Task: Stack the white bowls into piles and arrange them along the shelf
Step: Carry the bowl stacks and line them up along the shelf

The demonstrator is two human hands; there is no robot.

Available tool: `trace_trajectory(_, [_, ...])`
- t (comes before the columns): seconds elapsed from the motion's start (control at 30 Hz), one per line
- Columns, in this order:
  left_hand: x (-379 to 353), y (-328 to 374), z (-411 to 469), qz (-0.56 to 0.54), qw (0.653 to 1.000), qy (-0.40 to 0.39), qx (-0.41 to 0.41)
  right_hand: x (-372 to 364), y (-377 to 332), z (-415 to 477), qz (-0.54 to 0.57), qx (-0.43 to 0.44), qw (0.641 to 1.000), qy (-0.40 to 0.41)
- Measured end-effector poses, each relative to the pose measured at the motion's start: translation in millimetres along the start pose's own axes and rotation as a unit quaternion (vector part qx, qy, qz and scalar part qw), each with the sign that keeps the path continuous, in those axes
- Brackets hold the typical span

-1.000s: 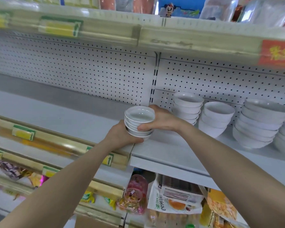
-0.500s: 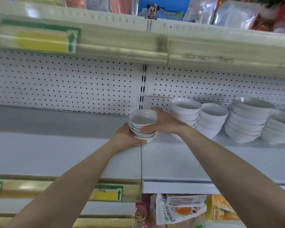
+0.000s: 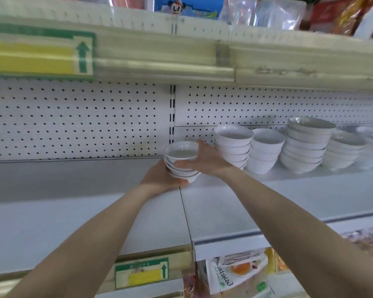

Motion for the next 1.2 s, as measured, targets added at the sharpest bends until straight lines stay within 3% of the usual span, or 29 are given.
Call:
trace_trajectory(0.6, [0.9,-14.0,12.6,-0.026,1.000,-0.005,-0.007,-5.0,-0.2,-0.1,-0.001,-0.005,1.000,0.018])
trace_trajectory(1.0, [-1.5,-6.7,16.9,-0.081,0.995,-0.032,-0.055,-7.4,-7.5,-2.2,0.010,-0.005,0.999,-0.033])
trace_trajectory(1.2, [15.4,-8.4,9.9,-0.139,0.990,0.013,-0.030,-5.5,-7.4,-0.2,0.068,-0.023,0.996,-0.052])
Point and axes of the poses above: each hand's wrist, its own z-axis towards the middle knuckle, its own x-axis out of the back of the hand, y = z × x, the point moved 9 cm from there along z, towards the middle knuckle, and after that the axes turned 8 degrees about z, right-handed, at the moved point
